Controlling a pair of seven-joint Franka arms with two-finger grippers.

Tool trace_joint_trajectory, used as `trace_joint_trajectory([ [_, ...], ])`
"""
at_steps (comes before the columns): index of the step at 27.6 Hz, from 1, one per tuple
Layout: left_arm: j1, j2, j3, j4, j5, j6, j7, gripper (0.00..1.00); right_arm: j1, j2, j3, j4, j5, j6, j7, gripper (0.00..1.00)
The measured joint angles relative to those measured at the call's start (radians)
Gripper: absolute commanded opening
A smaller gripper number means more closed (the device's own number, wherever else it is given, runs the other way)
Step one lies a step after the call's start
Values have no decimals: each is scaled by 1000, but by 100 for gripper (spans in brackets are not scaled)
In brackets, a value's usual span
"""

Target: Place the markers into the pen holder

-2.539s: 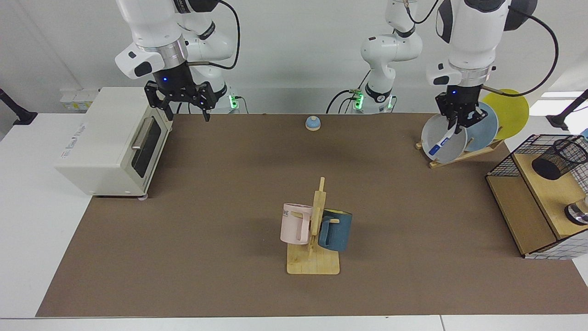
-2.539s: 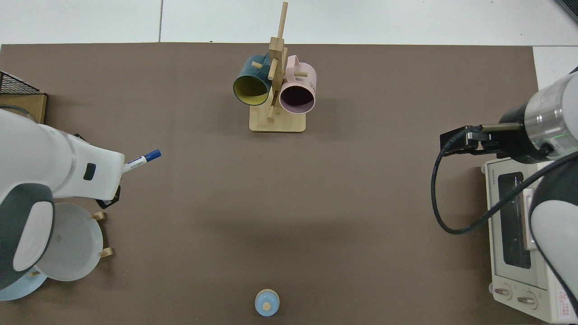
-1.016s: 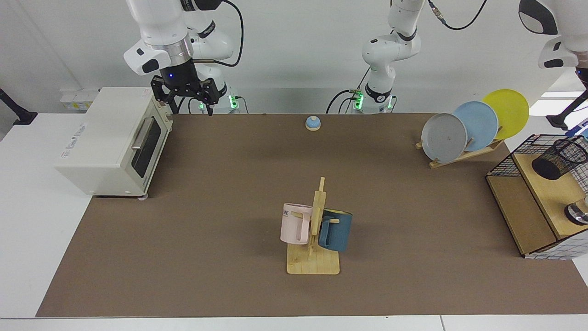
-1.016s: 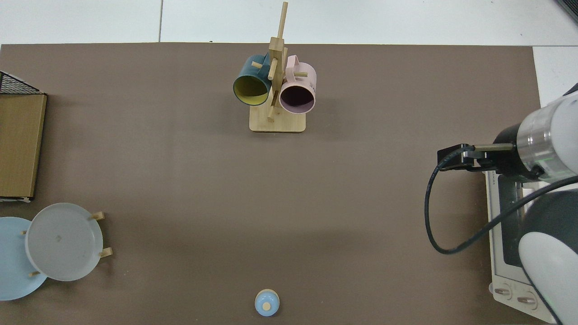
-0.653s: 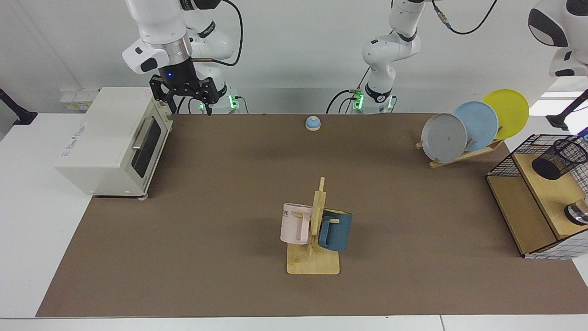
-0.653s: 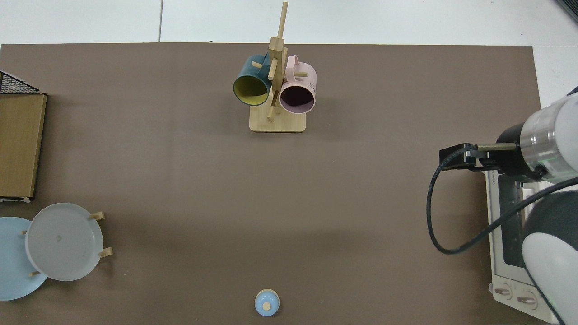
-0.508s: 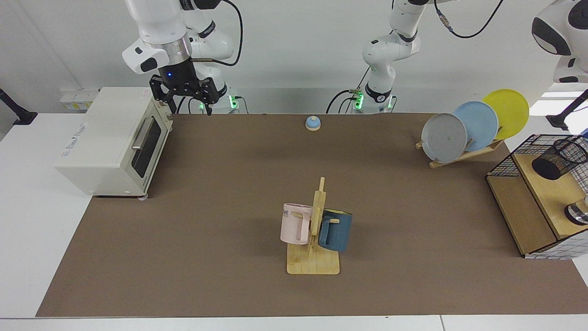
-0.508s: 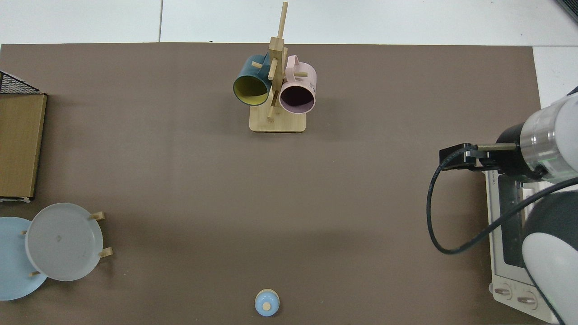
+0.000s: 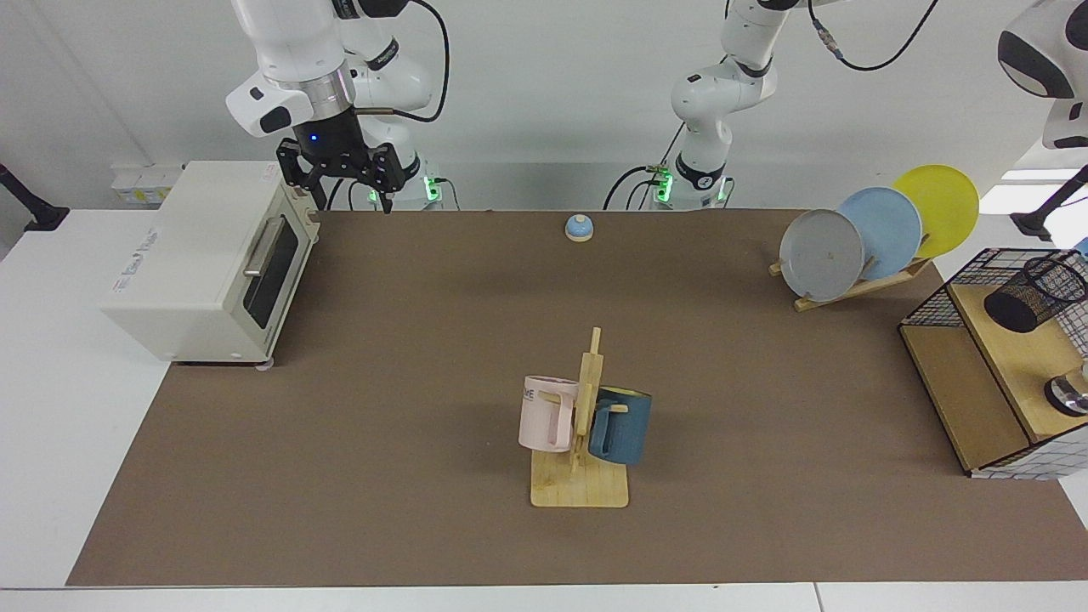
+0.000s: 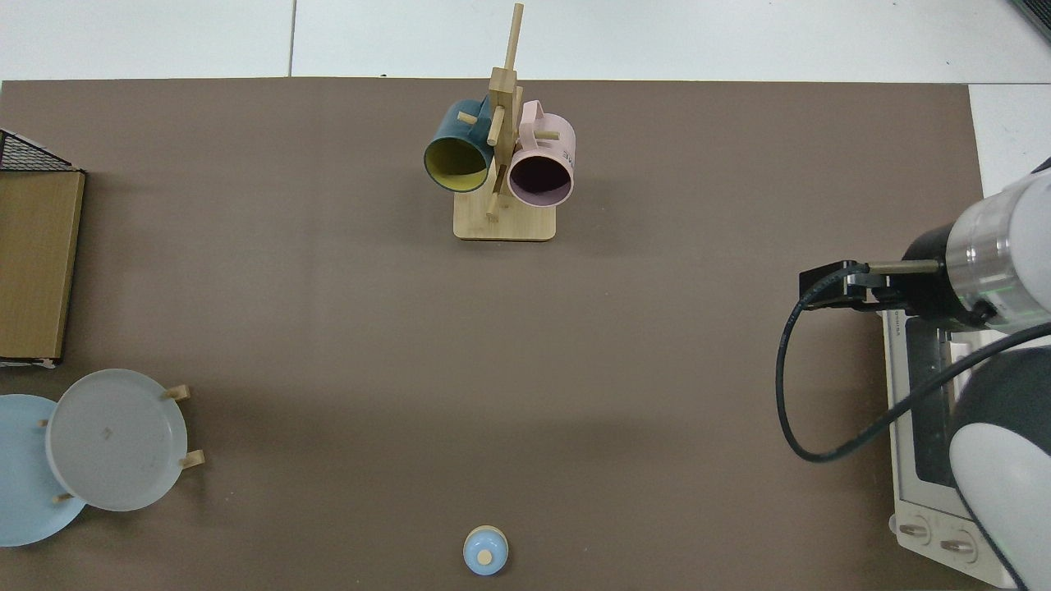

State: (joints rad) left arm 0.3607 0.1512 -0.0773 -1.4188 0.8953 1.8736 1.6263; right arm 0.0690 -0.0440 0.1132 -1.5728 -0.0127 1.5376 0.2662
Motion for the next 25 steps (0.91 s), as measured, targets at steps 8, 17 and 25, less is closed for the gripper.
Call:
trace_joint_trajectory([
  [8,7,4,1,-3,0,0,0,0,0,0,0,0,0,0,0,100],
  [17,11,9,11,-38,-3,0,-7,0,0,0,0,0,0,0,0,100],
  [25,10,18,27,-111,-3,2,-92,0,0,0,0,0,0,0,0,100],
])
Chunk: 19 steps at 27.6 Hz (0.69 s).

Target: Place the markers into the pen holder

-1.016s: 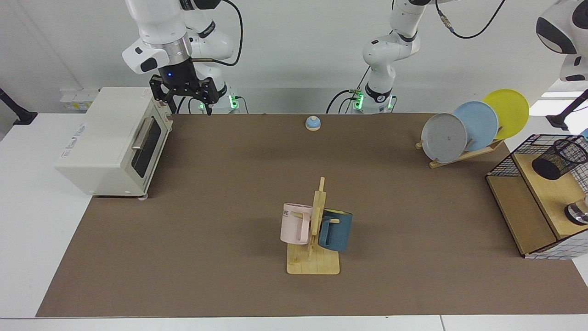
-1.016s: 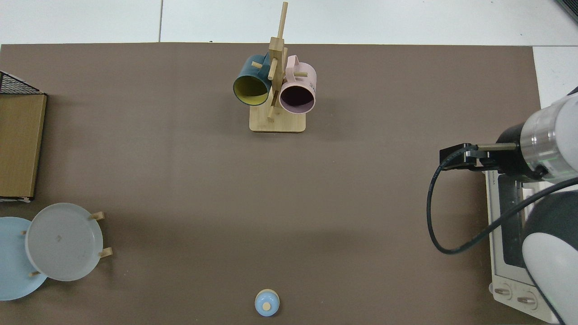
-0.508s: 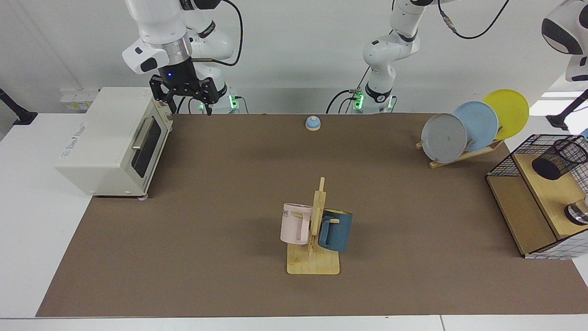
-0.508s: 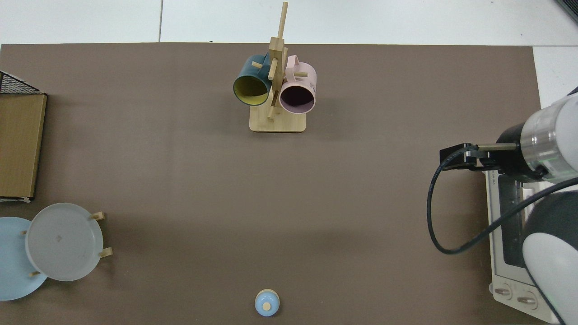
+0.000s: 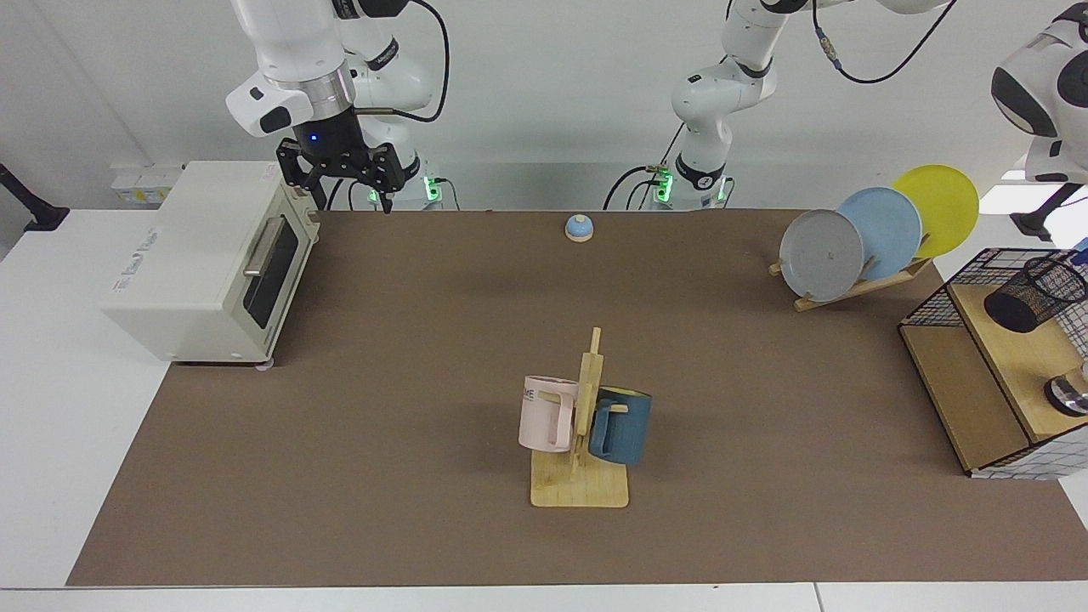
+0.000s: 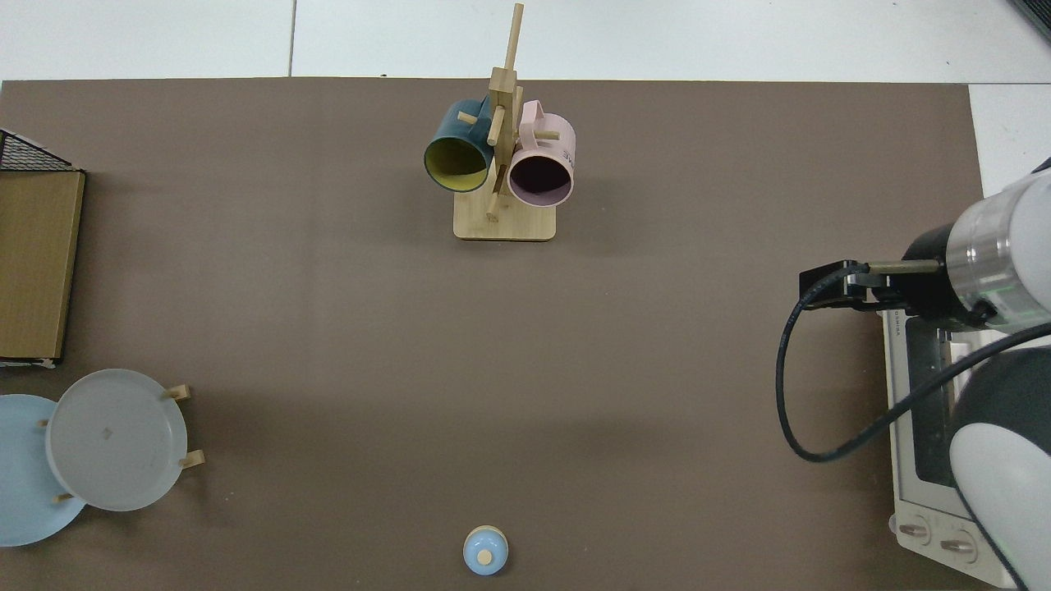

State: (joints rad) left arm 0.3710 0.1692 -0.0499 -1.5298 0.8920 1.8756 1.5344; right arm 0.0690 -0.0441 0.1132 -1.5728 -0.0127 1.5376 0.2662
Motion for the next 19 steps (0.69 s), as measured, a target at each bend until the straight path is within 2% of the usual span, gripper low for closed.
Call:
trace_joint_trajectory([
  [19,-1,19,6,-67,0,31,-71,0,0,0,0,0,0,0,0,100],
])
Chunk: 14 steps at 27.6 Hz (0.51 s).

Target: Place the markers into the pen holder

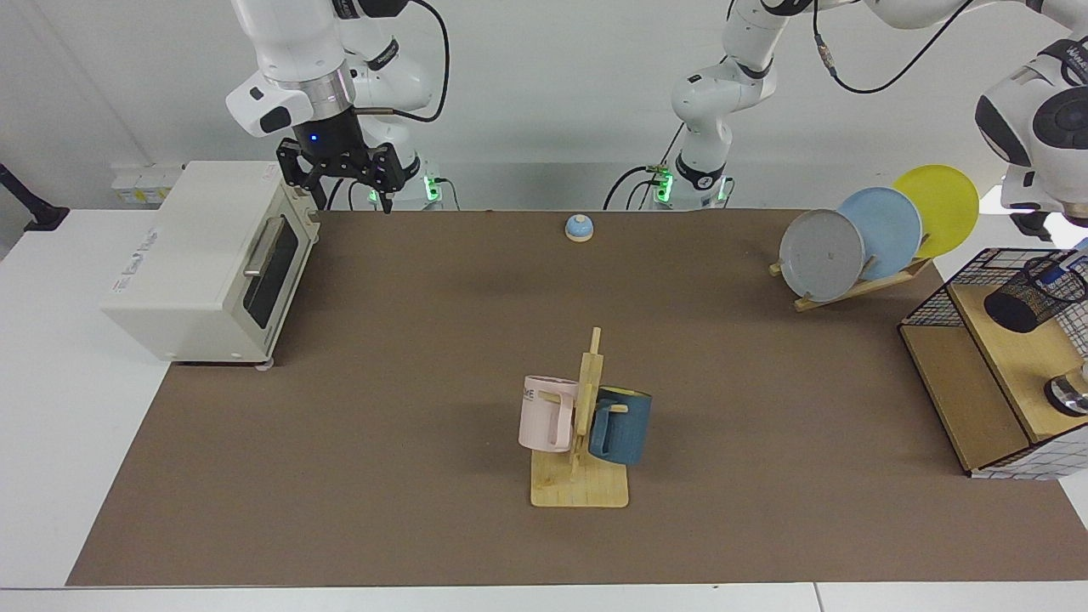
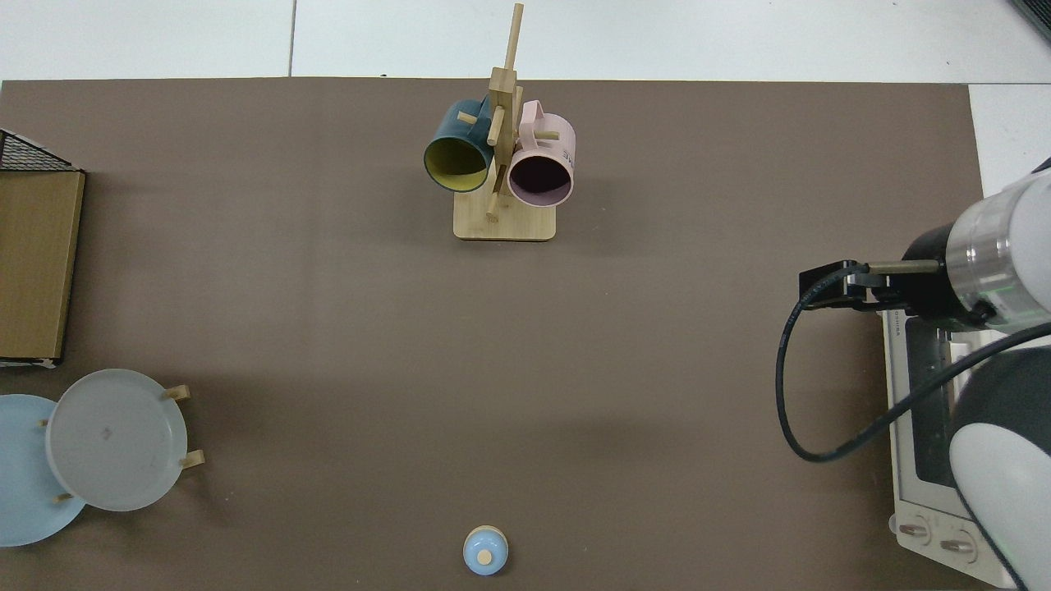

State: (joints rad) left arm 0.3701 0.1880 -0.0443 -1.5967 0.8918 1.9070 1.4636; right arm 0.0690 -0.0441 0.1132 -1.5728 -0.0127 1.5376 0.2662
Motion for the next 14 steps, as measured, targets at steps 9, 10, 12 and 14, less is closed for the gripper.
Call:
trace_joint_trajectory([
  [9,0,28,1,-8,0,7,-32,0,0,0,0,0,0,0,0,100],
  [10,0,31,1,-8,1,10,-33,0,0,0,0,0,0,0,0,100],
  [12,0,37,2,-8,1,15,-34,0,0,0,0,0,0,0,0,100],
  [14,0,41,3,-9,1,22,-35,0,0,0,0,0,0,0,0,100],
])
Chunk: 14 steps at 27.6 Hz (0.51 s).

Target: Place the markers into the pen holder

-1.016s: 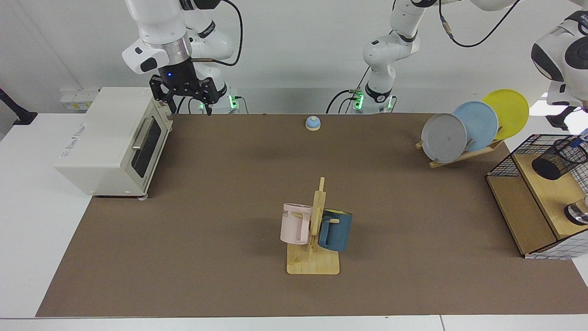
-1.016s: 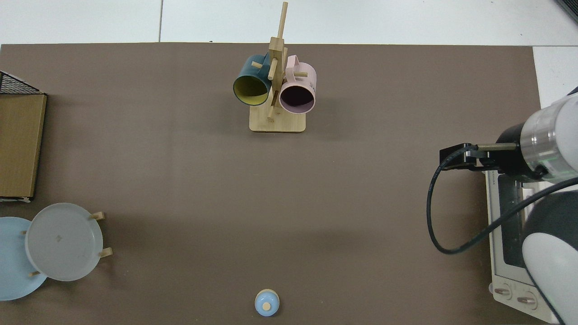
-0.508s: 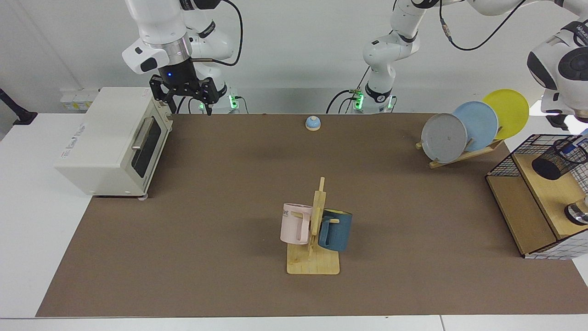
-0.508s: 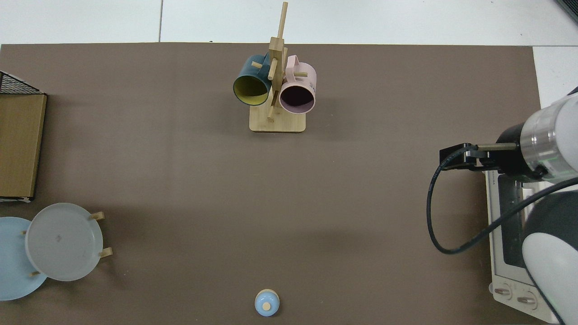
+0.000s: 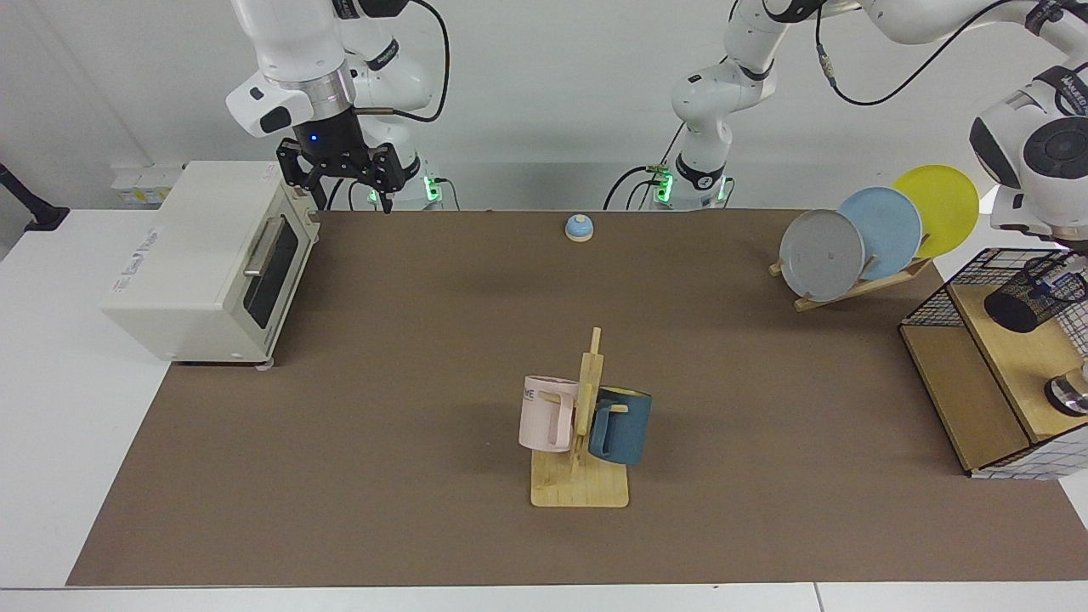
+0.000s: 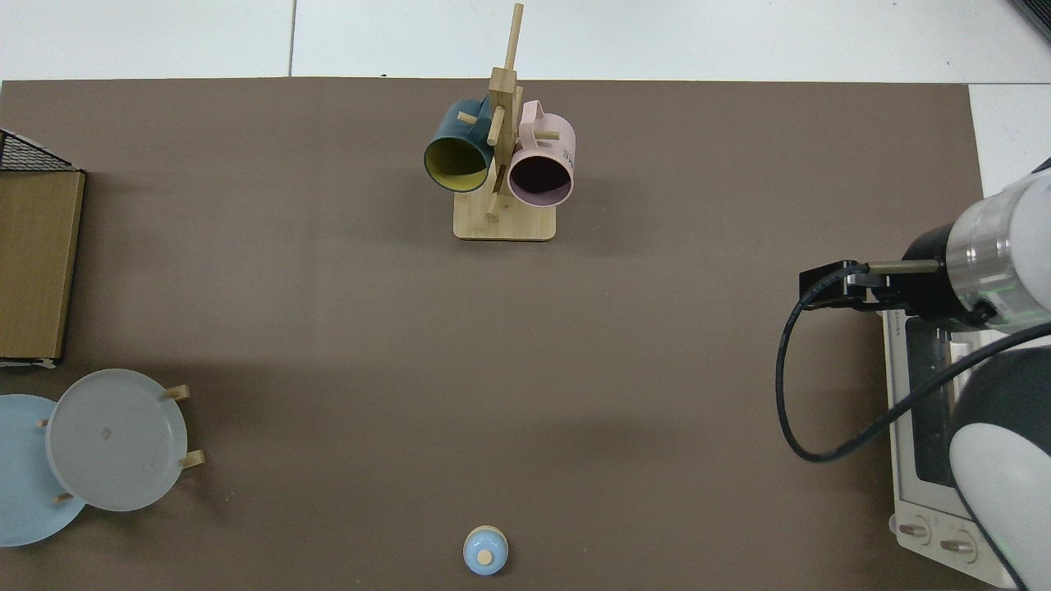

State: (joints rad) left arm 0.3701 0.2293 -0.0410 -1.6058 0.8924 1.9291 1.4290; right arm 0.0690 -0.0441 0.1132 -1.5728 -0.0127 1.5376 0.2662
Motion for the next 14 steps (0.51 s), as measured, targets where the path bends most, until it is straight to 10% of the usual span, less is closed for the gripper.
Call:
trace_joint_trajectory([
  [14,0,12,4,-24,0,23,-2,0,0,0,0,0,0,0,0,100],
])
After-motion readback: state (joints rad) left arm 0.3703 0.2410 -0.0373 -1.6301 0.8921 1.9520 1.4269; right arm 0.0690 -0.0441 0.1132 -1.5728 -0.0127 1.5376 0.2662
